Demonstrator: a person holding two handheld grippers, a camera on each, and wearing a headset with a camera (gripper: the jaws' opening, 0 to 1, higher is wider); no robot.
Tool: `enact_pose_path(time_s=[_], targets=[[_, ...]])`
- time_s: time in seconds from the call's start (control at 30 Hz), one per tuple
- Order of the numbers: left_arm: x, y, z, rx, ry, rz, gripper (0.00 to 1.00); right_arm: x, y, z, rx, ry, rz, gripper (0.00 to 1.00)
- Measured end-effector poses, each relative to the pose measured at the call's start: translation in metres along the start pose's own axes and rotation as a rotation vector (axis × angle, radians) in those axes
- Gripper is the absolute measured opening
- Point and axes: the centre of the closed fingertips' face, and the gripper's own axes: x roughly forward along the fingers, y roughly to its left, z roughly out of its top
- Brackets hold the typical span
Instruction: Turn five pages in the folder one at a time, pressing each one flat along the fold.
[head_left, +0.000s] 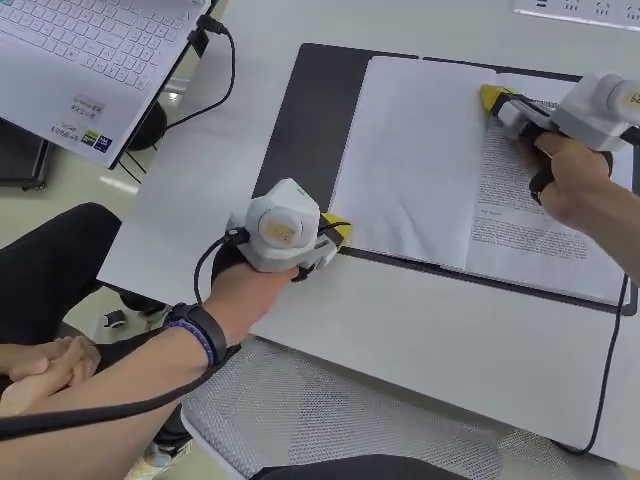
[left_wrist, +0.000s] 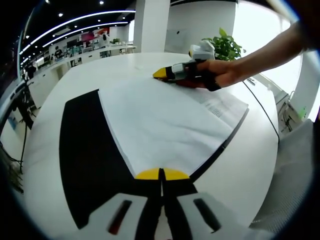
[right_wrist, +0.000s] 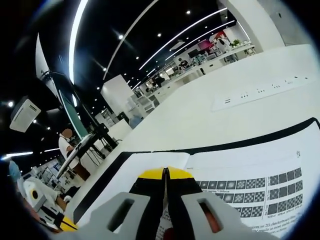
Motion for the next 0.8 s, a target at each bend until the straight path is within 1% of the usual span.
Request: enact_pose_path(time_s=[0.1, 0.17, 0.2, 0.27, 0.3, 0.4, 0.43, 0.47, 0.53, 0.57, 0.63, 0.67, 0.8], targets=[[0.000, 0.000, 0.000, 0.007, 0.001, -0.004, 0.00, 0.006, -0.003, 0.004, -0.020, 0.000, -0.012, 0.00], [0.000, 0.000, 0.000, 0.008, 0.001, -0.005, 0.00, 0.013, -0.015, 0.011, 0.009, -0.005, -0.020, 0.00], [0.000, -0.001, 0.001, 0.007, 0.001, -0.006, 0.00, 0.017, -0.018, 0.013, 0.000, -0.006, -0.023, 0.00], [0.000, -0.001, 0.001, 0.013, 0.004, -0.007, 0.00, 0.020, -0.018, 0.013, -0.015, -0.007, -0.032, 0.00], [0.000, -0.001, 0.001, 0.014, 0.006, -0.008, 0.00, 0.018, -0.021, 0.015, -0.010, -0.010, -0.039, 0.00], [0.000, -0.001, 0.001, 0.021, 0.011, -0.011, 0.00, 0.015, -0.020, 0.012, 0.012, -0.007, -0.027, 0.00], [0.000, -0.001, 0.001, 0.020, 0.010, -0.012, 0.00, 0.016, -0.023, 0.013, 0.026, -0.011, -0.021, 0.00], [0.000, -0.001, 0.001, 0.020, 0.010, -0.012, 0.00, 0.016, -0.023, 0.013, 0.026, -0.010, -0.019, 0.00], [0.001, 0.000, 0.000, 0.023, 0.011, -0.012, 0.00, 0.014, -0.021, 0.012, 0.021, -0.008, -0.013, 0.00], [0.001, 0.000, 0.000, 0.023, 0.012, -0.012, 0.00, 0.011, -0.017, 0.011, 0.022, -0.007, -0.004, 0.00], [0.001, -0.001, 0.001, 0.025, 0.012, -0.012, 0.00, 0.008, -0.018, 0.011, 0.060, -0.013, 0.011, 0.00], [0.001, -0.001, 0.001, 0.026, 0.013, -0.015, 0.00, 0.006, -0.018, 0.011, 0.065, -0.016, 0.014, 0.00], [0.002, 0.000, 0.000, 0.032, 0.019, -0.026, 0.00, -0.002, -0.006, 0.002, 0.039, 0.011, 0.056, 0.00]])
